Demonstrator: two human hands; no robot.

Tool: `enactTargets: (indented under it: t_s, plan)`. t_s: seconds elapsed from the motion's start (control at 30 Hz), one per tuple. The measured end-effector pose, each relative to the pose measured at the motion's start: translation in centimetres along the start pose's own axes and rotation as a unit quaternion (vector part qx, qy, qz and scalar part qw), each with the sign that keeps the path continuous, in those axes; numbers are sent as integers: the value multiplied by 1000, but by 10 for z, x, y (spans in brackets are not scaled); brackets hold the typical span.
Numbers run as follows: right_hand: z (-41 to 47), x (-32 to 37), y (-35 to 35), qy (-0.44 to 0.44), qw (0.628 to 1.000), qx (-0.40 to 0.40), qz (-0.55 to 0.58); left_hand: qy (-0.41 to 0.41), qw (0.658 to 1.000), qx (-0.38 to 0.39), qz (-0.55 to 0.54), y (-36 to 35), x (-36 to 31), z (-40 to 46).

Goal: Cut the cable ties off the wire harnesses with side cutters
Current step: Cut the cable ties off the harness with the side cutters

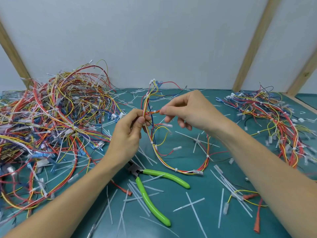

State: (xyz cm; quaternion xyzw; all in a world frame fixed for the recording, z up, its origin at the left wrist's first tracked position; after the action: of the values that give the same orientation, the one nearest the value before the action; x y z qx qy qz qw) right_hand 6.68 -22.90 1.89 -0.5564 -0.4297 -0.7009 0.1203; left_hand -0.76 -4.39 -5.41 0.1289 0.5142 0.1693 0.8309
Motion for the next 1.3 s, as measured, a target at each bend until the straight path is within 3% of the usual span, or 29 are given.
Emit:
enactTargets:
  t_s: [0.17,0.33,0.5,0.73,0.97,1.07,1.2,1.3]
  plan:
    - [6,-5,2,-8,992,-126,30,-2,1000,1,11,-2,-2,-1]
    - [8,-12,-5,-26,996,-90,8,-31,996,16,84,-3,-6,-4]
    - [6,-6,-13,19,976,-219,11,-33,996,-21,84,-3,-10,-4]
    - [-1,7,-37,23,991,-115,-69,-110,975,-55,185,0,-14,-6]
    - [-6,11,-37,-13,972,-140,-187,-130,954,-52,265,3,-12,-4]
    - [-2,11,-39,-1,987,-135,-89,-127,965,-47,226,0,-16,-5]
    - [1,8,-34,-5,989,-140,58,-38,999,-35,-3,-14,-21,-7]
    - [0,14,-26,51,974,-159,156,18,999,-1,-30,-23,-20,-7]
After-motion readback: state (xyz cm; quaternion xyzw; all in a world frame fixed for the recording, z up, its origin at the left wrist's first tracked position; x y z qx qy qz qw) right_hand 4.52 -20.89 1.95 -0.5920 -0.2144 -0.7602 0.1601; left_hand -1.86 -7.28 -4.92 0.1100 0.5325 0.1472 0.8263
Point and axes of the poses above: each hand's wrist, its own z-axis towards the middle knuckle, its own y-axis out of the back of the hand, x = y × z, the point moved 1 cm from there along z, towards the middle knuckle, and after that the axes turned 15 degrees about x, right-handed, at the moved point
